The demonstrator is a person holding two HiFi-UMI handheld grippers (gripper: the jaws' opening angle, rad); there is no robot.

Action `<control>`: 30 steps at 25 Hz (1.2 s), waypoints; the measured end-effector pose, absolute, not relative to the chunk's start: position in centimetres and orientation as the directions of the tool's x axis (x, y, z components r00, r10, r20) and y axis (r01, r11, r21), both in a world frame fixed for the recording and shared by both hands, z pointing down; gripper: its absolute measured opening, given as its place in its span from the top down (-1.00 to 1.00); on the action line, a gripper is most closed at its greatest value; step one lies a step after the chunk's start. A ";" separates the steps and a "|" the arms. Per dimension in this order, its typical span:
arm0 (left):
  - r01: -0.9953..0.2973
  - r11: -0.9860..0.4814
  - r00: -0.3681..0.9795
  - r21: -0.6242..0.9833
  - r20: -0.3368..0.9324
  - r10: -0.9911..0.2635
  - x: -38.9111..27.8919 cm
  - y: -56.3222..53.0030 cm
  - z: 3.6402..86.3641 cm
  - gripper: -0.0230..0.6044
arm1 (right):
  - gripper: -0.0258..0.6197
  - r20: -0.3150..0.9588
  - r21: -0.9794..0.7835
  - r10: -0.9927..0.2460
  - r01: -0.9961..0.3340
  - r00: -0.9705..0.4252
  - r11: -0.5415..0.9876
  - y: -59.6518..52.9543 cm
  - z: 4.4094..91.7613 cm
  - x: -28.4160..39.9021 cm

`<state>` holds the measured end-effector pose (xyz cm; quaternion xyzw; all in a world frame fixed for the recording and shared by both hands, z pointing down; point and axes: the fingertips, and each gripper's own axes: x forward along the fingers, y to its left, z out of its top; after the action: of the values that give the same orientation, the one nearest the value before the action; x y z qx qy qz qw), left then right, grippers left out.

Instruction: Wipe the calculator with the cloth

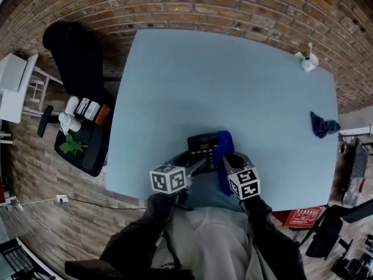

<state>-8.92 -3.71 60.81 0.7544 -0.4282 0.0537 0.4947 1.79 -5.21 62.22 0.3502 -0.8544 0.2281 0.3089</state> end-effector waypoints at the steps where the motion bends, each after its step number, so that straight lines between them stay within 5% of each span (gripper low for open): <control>1: -0.680 -0.144 0.633 0.719 0.476 -0.611 -9.2 -3.9 60.5 -0.20 | 0.76 0.672 -0.222 -0.460 -0.751 -0.580 0.622 -5.3 62.3 2.0; 4: -0.569 -0.156 0.663 0.807 0.338 -0.668 -10.3 -4.0 59.5 0.42 | 0.76 0.647 -0.307 -0.456 -0.756 -0.611 0.578 -5.5 62.1 2.7; 6: -0.450 -0.183 0.698 0.874 0.215 -0.683 -10.3 -3.8 58.8 0.59 | 0.76 0.646 -0.316 -0.449 -0.751 -0.617 0.580 -5.6 62.1 3.0; 16: -0.189 -0.112 0.671 0.976 0.045 -0.740 -9.2 -5.6 58.6 0.42 | 0.76 0.642 -0.318 -0.478 -0.776 -0.599 0.546 -6.0 62.2 3.4; 20: -0.328 -0.220 0.796 0.919 0.143 -0.588 -5.1 -5.0 58.7 -0.05 | 0.76 0.646 -0.287 -0.492 -0.783 -0.584 0.552 -5.9 62.2 3.3; 22: -0.324 -0.216 0.822 0.921 0.161 -0.547 -4.0 -4.8 59.0 0.13 | 0.76 0.644 -0.275 -0.499 -0.785 -0.579 0.555 -5.9 62.2 3.2; 24: -0.290 -0.085 0.782 0.953 0.185 -0.595 -4.8 -5.1 60.3 0.58 | 0.76 0.634 -0.259 -0.512 -0.783 -0.579 0.566 -5.7 62.1 3.1; 27: -0.274 -0.012 0.743 0.962 0.204 -0.637 -5.7 -5.3 60.9 0.67 | 0.76 0.652 -0.152 -0.533 -0.781 -0.540 0.606 -5.6 61.9 3.4; 30: -0.378 -0.120 0.776 0.918 0.243 -0.583 -5.2 -4.5 59.9 0.67 | 0.76 0.691 0.043 -0.535 -0.712 -0.485 0.701 -6.2 60.6 2.4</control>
<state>-5.19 -4.49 59.91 0.7430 -0.3231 -0.0884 0.5794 2.38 -6.19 60.61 0.3659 -0.8526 0.1258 0.3513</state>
